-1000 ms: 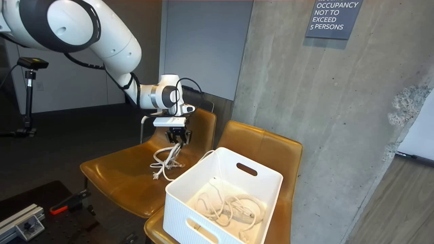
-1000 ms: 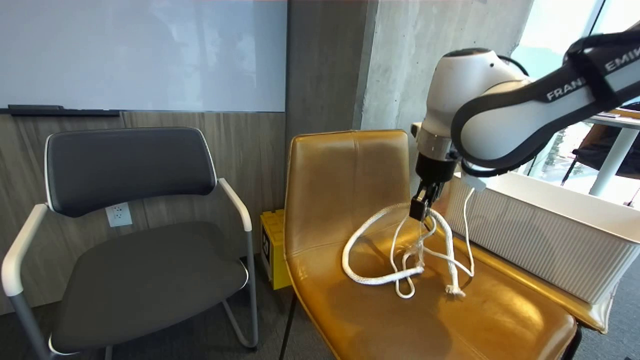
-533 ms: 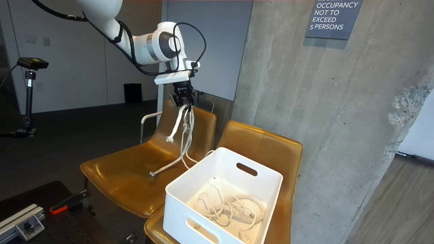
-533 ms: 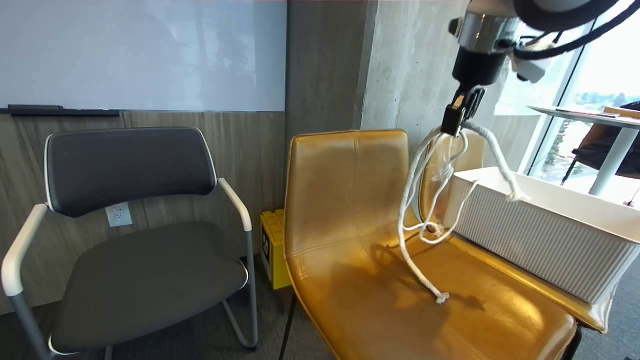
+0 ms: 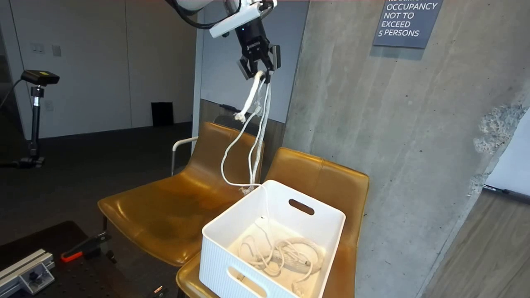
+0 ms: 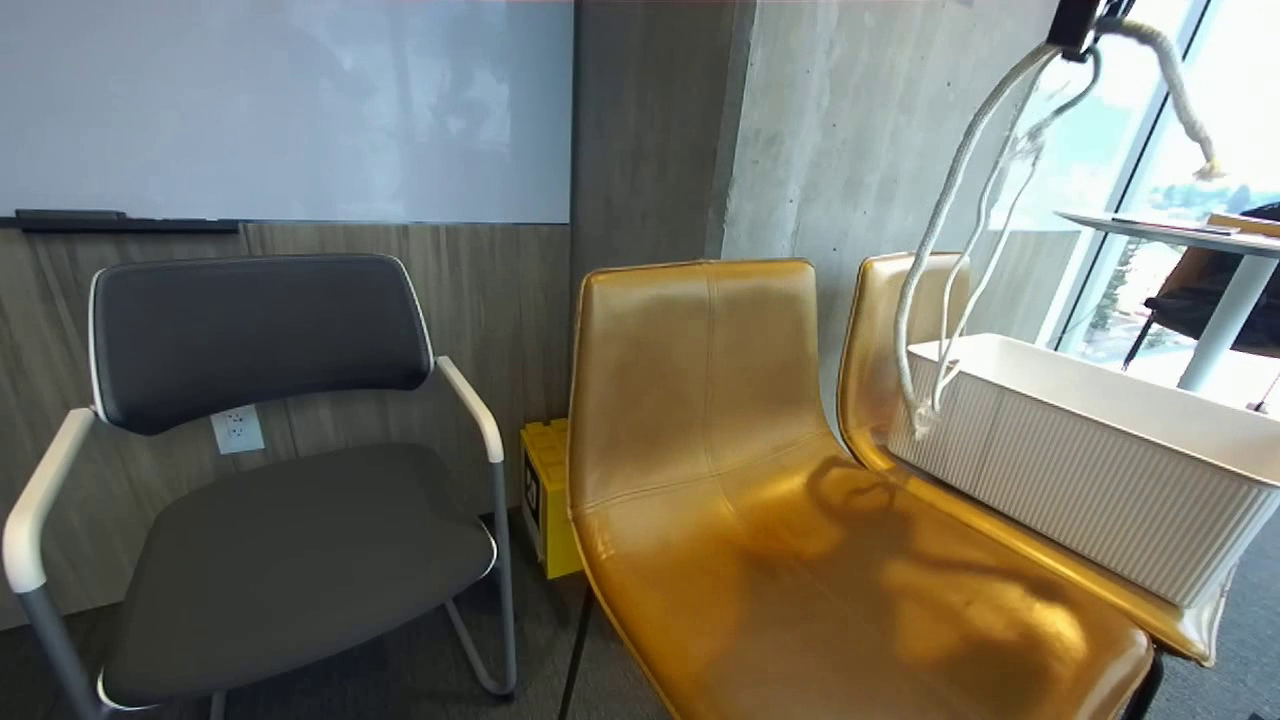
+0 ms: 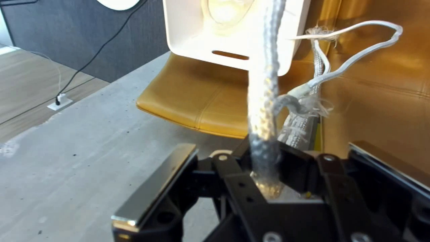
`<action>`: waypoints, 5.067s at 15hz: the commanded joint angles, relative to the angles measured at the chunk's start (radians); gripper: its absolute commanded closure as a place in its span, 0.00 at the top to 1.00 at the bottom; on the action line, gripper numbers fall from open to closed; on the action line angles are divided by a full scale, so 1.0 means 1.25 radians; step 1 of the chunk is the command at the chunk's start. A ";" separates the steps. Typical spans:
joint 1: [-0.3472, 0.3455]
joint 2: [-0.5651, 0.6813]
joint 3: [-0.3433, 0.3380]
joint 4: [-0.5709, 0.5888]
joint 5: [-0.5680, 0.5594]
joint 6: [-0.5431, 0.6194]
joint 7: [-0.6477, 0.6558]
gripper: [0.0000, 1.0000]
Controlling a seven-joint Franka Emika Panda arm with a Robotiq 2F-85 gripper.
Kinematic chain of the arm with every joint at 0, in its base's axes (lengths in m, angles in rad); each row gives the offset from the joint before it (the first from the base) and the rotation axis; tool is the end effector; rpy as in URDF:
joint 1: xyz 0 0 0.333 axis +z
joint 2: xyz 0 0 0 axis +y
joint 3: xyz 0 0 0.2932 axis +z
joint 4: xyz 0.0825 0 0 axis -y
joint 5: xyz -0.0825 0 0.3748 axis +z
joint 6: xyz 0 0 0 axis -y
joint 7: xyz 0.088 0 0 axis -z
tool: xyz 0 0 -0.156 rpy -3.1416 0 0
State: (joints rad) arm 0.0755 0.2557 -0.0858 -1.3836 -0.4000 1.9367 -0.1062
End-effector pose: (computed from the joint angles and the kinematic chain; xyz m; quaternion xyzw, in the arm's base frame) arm 0.6635 -0.0450 0.5396 0.9637 0.0919 0.1333 0.2124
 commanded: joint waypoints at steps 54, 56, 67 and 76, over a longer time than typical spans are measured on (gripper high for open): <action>0.027 0.100 0.084 -0.344 -0.052 0.226 -0.082 1.00; 0.045 0.141 0.082 -0.312 -0.101 0.206 -0.112 1.00; 0.078 0.374 0.054 -0.154 -0.464 0.204 -0.199 1.00; 0.054 0.423 0.058 -0.112 -0.582 0.168 -0.235 1.00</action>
State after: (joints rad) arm 0.1499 0.7729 -0.0178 -1.5465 -1.1033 2.1877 -0.3646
